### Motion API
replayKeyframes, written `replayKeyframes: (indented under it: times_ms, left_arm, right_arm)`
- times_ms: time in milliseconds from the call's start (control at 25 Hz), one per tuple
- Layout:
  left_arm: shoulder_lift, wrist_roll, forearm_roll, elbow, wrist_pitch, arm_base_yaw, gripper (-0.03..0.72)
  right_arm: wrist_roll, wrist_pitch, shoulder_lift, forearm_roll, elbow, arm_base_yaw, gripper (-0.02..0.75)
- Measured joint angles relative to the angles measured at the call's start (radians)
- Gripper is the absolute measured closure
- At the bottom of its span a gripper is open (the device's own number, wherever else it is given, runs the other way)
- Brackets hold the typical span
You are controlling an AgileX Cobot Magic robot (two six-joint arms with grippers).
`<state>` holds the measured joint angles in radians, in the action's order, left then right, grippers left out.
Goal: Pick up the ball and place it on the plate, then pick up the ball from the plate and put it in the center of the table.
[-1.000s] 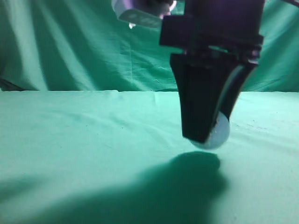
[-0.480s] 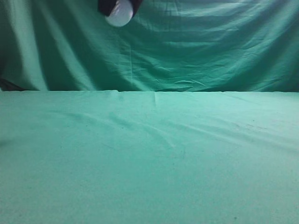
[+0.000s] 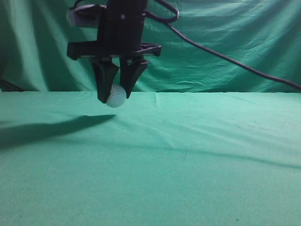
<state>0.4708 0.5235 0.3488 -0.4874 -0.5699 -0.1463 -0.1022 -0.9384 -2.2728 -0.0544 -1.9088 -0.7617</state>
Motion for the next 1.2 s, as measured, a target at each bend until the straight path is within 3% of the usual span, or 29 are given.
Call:
replayKeyframes:
  times_ms: [200,440,600,800,920,1000,1200]
  left_arm:
    - [0.0,0.0,0.0,0.0,-0.002,0.0,0.688]
    - [0.0,0.0,0.0,0.0,-0.002,0.0,0.688]
    - [0.0,0.0,0.0,0.0,-0.002,0.0,0.688]
    - [0.0,0.0,0.0,0.0,0.008,0.0,0.688]
    - [0.0,-0.007,0.0,0.0,0.006,0.0,0.688]
    - [0.0,-0.027,0.0,0.0,0.001,0.0,0.688]
    - [-0.031,-0.042,0.022,0.0,-0.026,0.0,0.688]
  right_arm:
    - [0.0,0.02,-0.021,0.006,-0.006,0.0,0.41]
    - [0.0,-0.002,-0.029,0.011,-0.025,0.0,0.183]
    - [0.0,-0.114,0.008,0.011,-0.123,0.0,0.197]
    - [0.0,-0.249,0.179,0.011,-0.224,0.0,0.527]
    - [0.0,-0.299,0.298,0.011,-0.228,0.0,0.685]
    - [0.0,-0.315,0.369,0.011,-0.228,0.004,0.738]
    - [0.002,-0.326,0.569,0.011,-0.212,0.008,0.738]
